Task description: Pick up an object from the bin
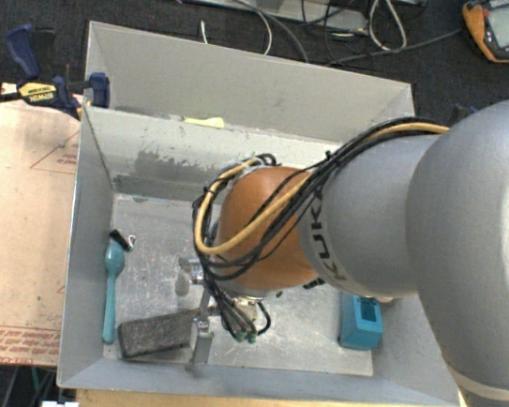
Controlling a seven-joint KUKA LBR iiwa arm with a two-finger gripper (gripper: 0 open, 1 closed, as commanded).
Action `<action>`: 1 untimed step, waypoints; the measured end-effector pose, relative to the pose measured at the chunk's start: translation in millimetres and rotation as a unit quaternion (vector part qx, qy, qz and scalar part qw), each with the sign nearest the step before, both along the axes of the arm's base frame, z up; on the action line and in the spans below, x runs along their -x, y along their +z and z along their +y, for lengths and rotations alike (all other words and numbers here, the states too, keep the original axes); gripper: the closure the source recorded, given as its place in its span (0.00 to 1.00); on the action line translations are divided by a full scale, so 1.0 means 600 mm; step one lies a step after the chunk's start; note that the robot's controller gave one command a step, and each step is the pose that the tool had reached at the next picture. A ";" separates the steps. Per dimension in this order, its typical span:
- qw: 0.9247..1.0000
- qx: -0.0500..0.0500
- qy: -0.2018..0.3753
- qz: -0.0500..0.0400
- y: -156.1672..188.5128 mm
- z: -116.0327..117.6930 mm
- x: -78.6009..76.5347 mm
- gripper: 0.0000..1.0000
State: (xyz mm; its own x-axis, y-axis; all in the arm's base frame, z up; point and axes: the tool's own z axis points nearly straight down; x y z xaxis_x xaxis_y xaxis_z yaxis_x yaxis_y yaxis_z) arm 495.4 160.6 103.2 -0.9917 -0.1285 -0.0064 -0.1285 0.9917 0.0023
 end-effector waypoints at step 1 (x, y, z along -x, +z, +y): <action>1.000 -0.005 -0.025 -0.015 -0.054 0.059 0.018 0.00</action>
Offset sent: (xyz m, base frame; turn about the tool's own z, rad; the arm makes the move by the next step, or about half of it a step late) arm 0.0048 0.0289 -0.0332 -0.0598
